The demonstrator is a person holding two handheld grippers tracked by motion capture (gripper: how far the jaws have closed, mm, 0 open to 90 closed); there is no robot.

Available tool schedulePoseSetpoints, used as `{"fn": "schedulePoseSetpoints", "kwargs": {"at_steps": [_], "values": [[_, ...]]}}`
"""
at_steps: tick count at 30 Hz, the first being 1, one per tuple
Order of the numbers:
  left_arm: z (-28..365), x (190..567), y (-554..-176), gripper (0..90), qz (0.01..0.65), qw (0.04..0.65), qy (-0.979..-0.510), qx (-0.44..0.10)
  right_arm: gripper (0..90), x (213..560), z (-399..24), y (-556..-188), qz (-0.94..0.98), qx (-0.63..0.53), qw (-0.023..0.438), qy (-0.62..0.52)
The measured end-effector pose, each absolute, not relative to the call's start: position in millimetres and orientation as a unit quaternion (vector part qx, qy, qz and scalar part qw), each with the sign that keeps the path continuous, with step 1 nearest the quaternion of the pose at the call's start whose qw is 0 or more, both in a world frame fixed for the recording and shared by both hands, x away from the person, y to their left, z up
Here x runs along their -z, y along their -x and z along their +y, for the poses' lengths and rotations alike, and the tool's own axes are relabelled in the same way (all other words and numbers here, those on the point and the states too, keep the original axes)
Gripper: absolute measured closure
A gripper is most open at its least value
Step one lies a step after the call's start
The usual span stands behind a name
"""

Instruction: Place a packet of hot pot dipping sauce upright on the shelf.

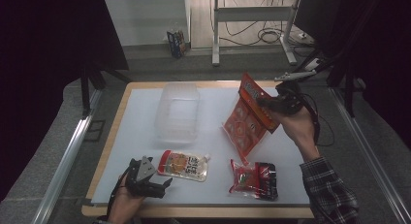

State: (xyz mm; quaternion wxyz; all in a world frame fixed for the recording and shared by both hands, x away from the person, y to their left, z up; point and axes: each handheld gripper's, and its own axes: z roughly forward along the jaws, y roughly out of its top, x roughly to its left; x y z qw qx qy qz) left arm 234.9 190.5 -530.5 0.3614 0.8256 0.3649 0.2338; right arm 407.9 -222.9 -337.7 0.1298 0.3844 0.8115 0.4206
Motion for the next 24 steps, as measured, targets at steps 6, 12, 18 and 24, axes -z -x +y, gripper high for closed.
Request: {"fn": "schedulePoseSetpoints", "kwargs": {"at_steps": [6, 12, 18, 24], "values": [[190.3, 530.6, -235.0, 1.9, 0.364, 0.361, -0.826, -0.235, 88.6, 324.2, -205.8, -408.4, 0.821, -0.419, 0.133, -0.365], [190.6, 530.4, -234.9, 1.9, 0.367, 0.365, -0.823, -0.234, 88.7, 314.6, -196.1, -417.0, 0.820, -0.414, 0.149, -0.365], [190.5, 530.7, -235.2, 1.9, 0.368, 0.364, -0.824, -0.233, 88.6, 306.0, -191.2, -427.8, 0.815, -0.425, 0.145, -0.366], [190.7, 531.0, -235.4, 1.9, 0.370, 0.361, -0.824, -0.232, 88.7, 299.5, -176.6, -436.7, 0.814, -0.436, 0.138, -0.360]]}}
